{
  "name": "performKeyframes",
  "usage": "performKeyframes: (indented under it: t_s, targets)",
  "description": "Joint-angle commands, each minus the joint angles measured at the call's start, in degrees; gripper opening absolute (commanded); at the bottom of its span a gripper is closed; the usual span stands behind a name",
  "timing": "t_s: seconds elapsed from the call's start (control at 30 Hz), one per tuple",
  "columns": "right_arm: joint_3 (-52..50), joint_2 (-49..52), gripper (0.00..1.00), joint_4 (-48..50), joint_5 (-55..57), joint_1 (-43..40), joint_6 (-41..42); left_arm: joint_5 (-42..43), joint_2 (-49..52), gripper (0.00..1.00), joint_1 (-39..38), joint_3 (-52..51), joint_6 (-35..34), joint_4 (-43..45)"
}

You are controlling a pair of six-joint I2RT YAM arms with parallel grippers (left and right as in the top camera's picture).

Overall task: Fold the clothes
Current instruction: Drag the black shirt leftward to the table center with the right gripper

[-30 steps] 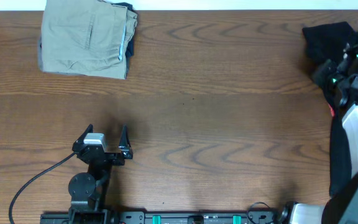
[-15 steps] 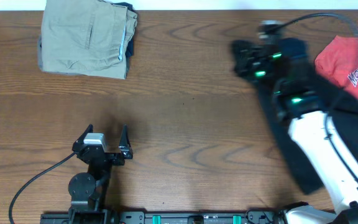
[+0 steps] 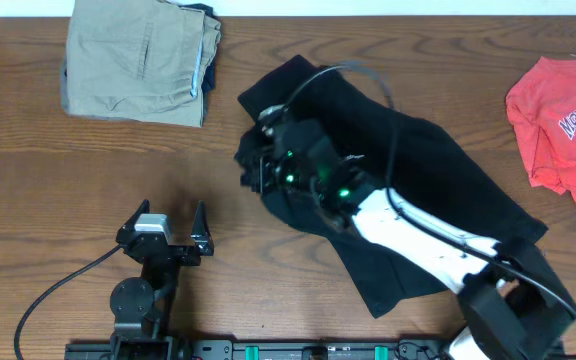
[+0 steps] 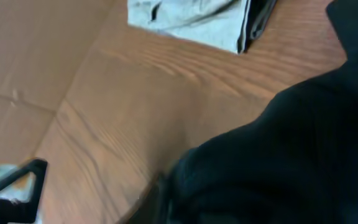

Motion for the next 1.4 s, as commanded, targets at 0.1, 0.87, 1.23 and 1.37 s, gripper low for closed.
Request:
performKeyframes:
  t_s: [0.1,0.87,1.23,1.37]
  targets:
    - [1.86,-3.37,0.76,-2.19,-0.07,-0.72,-3.15,0.39,-0.39,0.98,0.28,-1.09,0.55,-1.68]
    - [4.94,-7.21,0.89,-39.45,24.11,-16.87,-24.41,0.39,-0.39,0.98,0.28,-1.09,0.57,-1.70]
    - [4.94,7.48,0.87,-34.16,30.38,-16.70,-31.41,0.39,-0.39,0.98,0.28,-1.09,0.57,-1.70]
    - [4.94,10.34,0.73,-32.04,30.40,-16.59,-31.63,0.39,-0.39,0.98,0.28,-1.09,0.57,-1.70]
